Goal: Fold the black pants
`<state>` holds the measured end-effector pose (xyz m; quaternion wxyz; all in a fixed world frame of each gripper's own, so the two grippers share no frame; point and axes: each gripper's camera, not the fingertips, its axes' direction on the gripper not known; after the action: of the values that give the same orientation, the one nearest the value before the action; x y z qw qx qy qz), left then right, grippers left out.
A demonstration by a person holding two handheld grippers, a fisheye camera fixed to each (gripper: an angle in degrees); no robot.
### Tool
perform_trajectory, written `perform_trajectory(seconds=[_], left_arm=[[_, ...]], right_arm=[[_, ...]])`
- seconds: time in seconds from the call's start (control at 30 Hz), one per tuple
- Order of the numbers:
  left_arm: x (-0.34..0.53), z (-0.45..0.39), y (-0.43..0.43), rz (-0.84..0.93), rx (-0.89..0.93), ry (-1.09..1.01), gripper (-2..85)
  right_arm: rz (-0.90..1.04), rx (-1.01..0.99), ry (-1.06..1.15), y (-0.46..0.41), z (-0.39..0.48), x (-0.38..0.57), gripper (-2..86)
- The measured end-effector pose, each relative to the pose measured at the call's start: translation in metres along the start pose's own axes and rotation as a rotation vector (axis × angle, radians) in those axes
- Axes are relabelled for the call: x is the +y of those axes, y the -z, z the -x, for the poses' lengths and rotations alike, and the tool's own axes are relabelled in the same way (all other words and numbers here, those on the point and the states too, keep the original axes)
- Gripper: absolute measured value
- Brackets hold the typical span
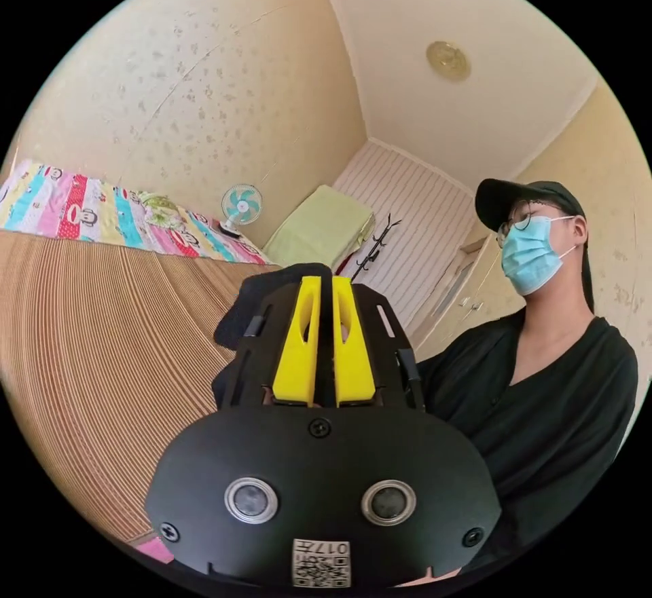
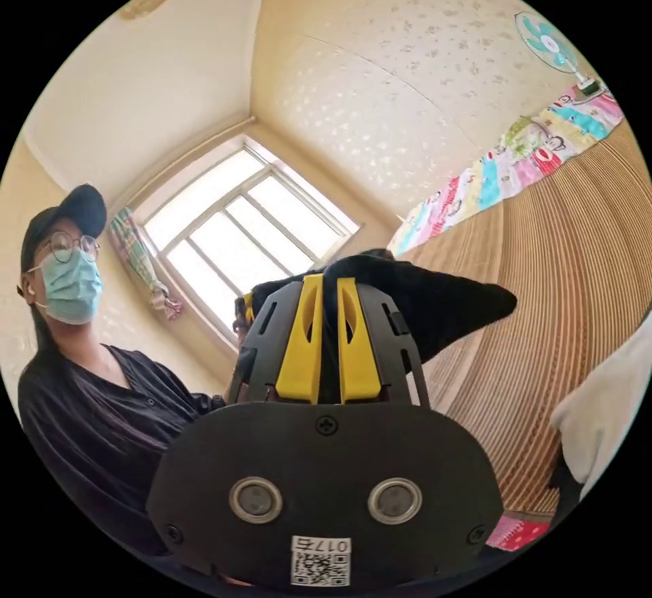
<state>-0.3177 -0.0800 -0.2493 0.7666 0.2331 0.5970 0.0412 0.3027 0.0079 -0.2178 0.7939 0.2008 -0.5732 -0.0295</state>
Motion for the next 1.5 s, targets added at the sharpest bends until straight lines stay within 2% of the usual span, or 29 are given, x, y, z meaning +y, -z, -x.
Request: perform_trajectory(seconds=[0.07, 0.1, 0.17, 0.23, 0.3, 0.4, 0.47, 0.57, 0.67, 0.77, 0.87, 0.97, 1.0, 1.07, 1.13, 1.2, 1.3, 1.37, 1.43, 1.5], left_arm=[[-0.031, 0.003, 0.023, -0.093, -0.019, -0.044, 2.0], [-0.056, 0.015, 0.035, -0.117, -0.011, -0.063, 1.9], [-0.1, 0.042, 0.036, -0.087, -0.032, -0.063, 2.0], [-0.147, 0.075, 0.016, 0.02, -0.179, -0.022, 2.4], [-0.188, 0.124, -0.023, 0.197, -0.443, 0.048, 3.6], [-0.177, 0.179, -0.049, 0.276, -0.613, 0.223, 6.9], [-0.146, 0.193, -0.054, 0.296, -0.647, 0.277, 9.2], [-0.062, 0.207, -0.072, 0.409, -0.556, 0.375, 10.6], [0.032, 0.195, -0.095, 0.534, -0.501, 0.469, 12.4], [0.081, 0.145, -0.122, 0.564, -0.518, 0.365, 13.4], [0.108, 0.106, -0.165, 0.672, -0.584, 0.316, 13.5], [0.138, 0.105, -0.21, 0.887, -0.669, 0.33, 13.4], [0.146, 0.109, -0.219, 0.908, -0.724, 0.323, 12.9], [0.147, 0.119, -0.215, 0.848, -0.754, 0.363, 10.2], [0.141, 0.136, -0.2, 0.784, -0.617, 0.474, 6.9], [0.133, 0.155, -0.157, 0.564, -0.191, 0.61, 3.6], [0.129, 0.146, -0.094, 0.385, 0.114, 0.576, 3.2], [0.133, 0.137, -0.054, 0.342, 0.098, 0.585, 3.6], [0.144, 0.132, -0.012, 0.345, -0.103, 0.678, 4.0], [0.155, 0.116, 0.029, 0.423, -0.496, 0.725, 5.1]], right_arm=[[-0.064, -0.029, 0.077, 0.003, 0.018, -0.032, 1.8], [-0.082, 0.025, 0.138, -0.001, 0.03, -0.058, 1.8], [-0.106, 0.097, 0.197, -0.012, 0.042, -0.104, 1.8], [-0.084, 0.156, 0.186, -0.04, 0.043, -0.158, 2.1], [0.048, 0.392, 0.144, -0.102, 0.023, -0.227, 2.7], [0.204, 0.594, 0.054, -0.165, -0.028, -0.247, 4.8], [0.287, 0.657, 0.0, -0.184, -0.051, -0.221, 6.6], [0.367, 0.647, 0.089, -0.185, -0.067, -0.136, 6.3], [0.487, 0.637, -0.029, -0.168, -0.106, -0.042, 6.5], [0.547, 0.624, -0.18, -0.141, -0.128, 0.049, 7.7], [0.519, 0.594, -0.297, -0.114, -0.123, 0.117, 8.3], [0.435, 0.522, -0.373, -0.092, -0.103, 0.153, 8.2], [0.396, 0.473, -0.379, -0.086, -0.095, 0.161, 8.0], [0.387, 0.453, -0.387, -0.082, -0.087, 0.169, 7.8], [0.441, 0.464, -0.386, -0.085, -0.084, 0.171, 8.2], [0.468, 0.501, -0.352, -0.082, -0.077, 0.167, 9.1], [0.494, 0.563, -0.313, -0.078, -0.071, 0.157, 10.0], [0.548, 0.631, -0.301, -0.081, -0.072, 0.157, 10.4], [0.605, 0.67, -0.323, -0.085, -0.075, 0.166, 10.5], [0.655, 0.665, -0.363, -0.089, -0.08, 0.186, 10.8]])
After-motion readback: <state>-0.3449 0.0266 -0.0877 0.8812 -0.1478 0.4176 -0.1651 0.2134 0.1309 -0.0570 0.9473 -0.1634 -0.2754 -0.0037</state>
